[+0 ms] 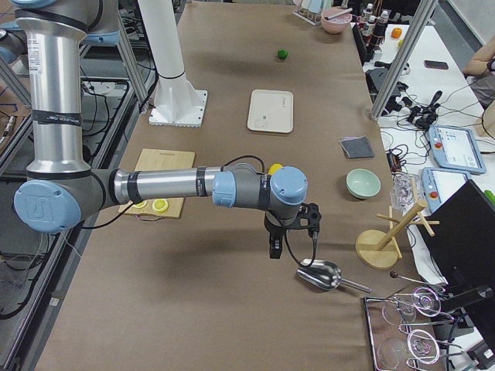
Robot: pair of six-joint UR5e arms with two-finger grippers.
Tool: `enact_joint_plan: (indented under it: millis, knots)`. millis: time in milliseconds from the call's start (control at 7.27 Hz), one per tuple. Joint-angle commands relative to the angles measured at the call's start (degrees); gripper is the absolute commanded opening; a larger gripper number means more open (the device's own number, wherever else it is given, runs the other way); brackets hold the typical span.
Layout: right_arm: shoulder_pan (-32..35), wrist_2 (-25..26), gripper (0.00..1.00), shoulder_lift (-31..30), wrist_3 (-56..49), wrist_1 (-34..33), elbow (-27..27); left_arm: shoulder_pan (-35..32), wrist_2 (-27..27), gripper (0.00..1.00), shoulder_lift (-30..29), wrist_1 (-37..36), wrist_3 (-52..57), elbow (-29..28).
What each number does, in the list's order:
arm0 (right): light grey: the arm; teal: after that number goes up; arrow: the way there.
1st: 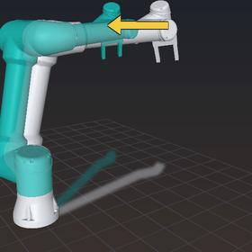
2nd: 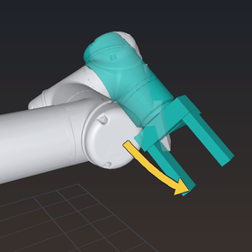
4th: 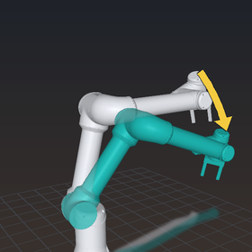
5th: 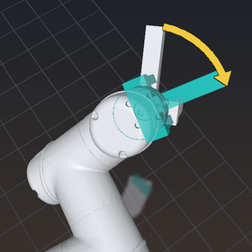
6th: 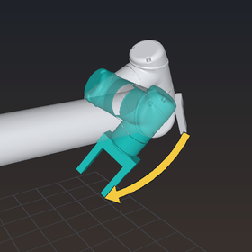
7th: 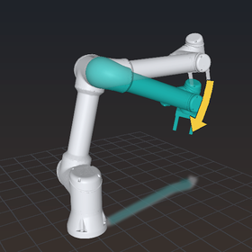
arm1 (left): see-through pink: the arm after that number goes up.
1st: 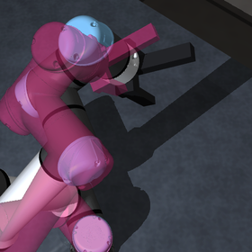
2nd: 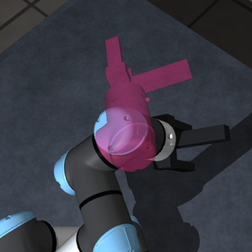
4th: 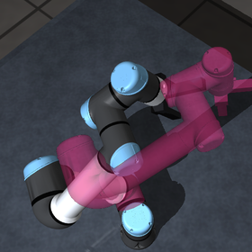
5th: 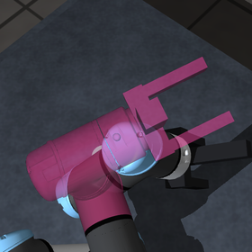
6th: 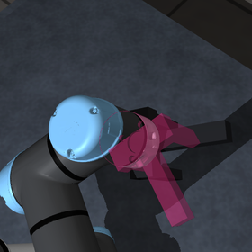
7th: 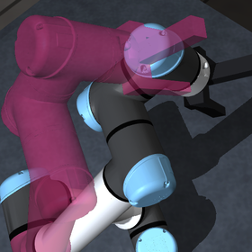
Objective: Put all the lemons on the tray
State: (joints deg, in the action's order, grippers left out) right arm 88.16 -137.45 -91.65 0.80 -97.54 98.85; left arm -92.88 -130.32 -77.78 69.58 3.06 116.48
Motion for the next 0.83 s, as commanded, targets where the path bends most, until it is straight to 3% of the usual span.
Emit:
enact_joint_plan:
  millis: [0,413,550,688]
  knots:
    - [-5.5,-0.5,0.99,0.2,3.1,0.2,4.1,11.4,-2.1,0.98,-8.6,-2.0,-15.0,1.3]
    - [-15.1,0.2,0.99,2.9,7.9,7.3,6.1,22.7,-2.6,0.98,-24.6,-4.2,-32.0,-4.8]
    - [-19.2,0.3,0.99,5.1,14.9,7.6,6.1,23.9,-2.6,0.98,-27.0,-3.5,-31.9,-8.2]
    - [-22.0,0.8,0.99,6.5,20.3,7.6,5.8,24.3,-2.6,0.97,-27.0,2.7,-31.6,-12.2]
